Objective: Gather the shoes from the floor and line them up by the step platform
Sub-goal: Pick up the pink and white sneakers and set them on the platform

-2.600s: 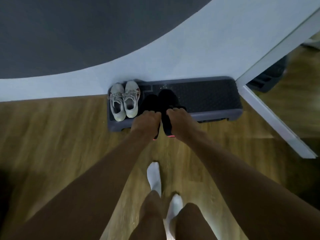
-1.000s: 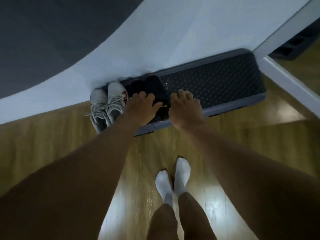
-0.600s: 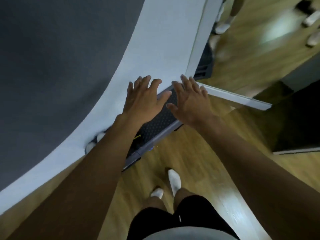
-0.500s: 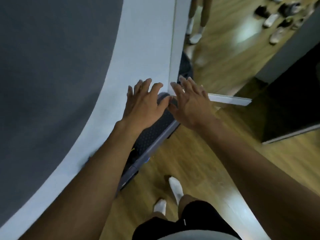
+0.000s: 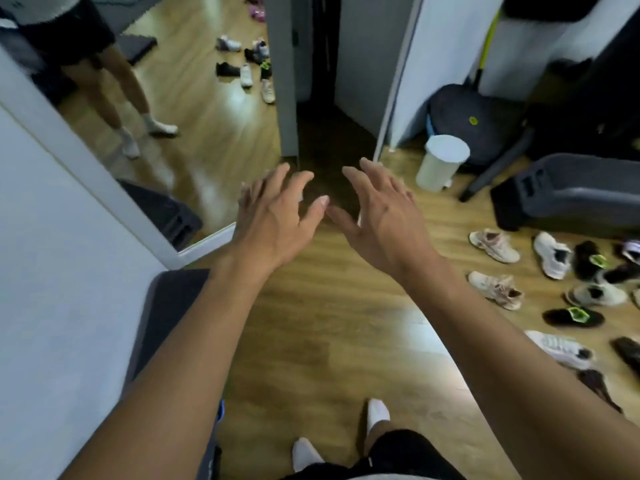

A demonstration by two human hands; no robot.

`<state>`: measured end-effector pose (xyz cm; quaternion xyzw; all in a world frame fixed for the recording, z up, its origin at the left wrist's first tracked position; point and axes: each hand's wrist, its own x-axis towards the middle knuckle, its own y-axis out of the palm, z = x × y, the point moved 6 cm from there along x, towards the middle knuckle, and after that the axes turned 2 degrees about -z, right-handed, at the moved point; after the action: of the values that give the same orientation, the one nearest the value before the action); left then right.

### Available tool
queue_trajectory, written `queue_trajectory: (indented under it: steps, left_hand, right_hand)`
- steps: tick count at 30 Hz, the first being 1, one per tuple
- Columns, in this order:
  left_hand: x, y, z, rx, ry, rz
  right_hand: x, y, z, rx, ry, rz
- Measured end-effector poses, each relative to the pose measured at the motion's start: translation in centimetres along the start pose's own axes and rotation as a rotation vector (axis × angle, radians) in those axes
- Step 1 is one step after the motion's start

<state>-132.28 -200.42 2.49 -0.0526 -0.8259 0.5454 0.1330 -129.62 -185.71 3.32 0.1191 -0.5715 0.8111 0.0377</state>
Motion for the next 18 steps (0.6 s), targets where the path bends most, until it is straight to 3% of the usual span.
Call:
queue_trajectory:
  steps: [18]
  left_hand:
    - [6.1, 20.3, -39.7, -0.085, 0.454, 0.273]
  right_hand:
    - [-14.4, -14.9, -38.2, -0.102, 0.543, -0.111]
